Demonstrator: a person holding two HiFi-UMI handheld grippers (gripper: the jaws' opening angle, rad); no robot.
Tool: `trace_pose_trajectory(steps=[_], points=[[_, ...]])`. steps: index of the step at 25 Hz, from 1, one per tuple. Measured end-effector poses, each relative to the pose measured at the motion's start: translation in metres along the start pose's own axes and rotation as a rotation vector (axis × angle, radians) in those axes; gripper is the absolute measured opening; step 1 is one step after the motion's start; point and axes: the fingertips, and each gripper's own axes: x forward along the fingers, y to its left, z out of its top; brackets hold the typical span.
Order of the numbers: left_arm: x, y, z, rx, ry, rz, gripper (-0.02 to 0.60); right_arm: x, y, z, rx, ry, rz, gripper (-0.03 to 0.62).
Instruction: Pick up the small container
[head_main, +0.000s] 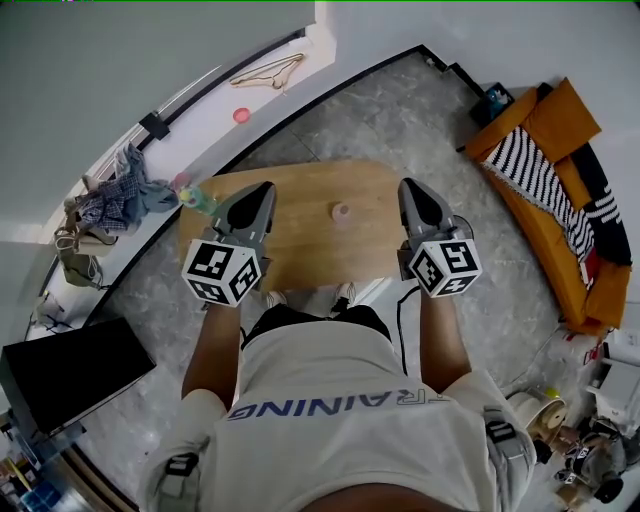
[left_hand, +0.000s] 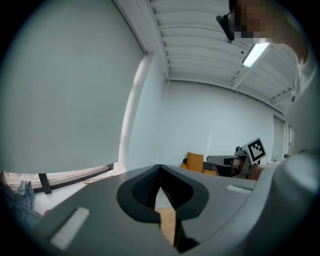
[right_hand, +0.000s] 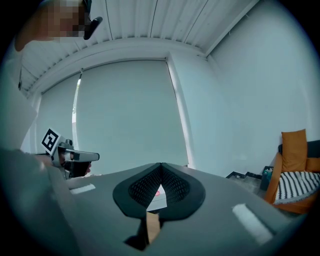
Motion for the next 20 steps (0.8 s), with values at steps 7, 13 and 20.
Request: trace_pose_trajectory(steps=[7, 13, 20], points=[[0.001, -0.009, 0.009, 0.011, -0.025, -0.015, 0.0, -0.004, 0.003, 0.005, -0.027, 0.0, 0.012, 0.083], [0.003, -0.006, 0.013, 0.009, -0.032, -0.026, 0.0, 0.005, 0.015, 0.003, -0.067, 0.041, 0.05, 0.267], [0.007, -0.008, 0.012, 0.012, -0.028, -0.027, 0.0, 0.01, 0.013, -0.01, -0.081, 0.085, 0.069, 0.453]])
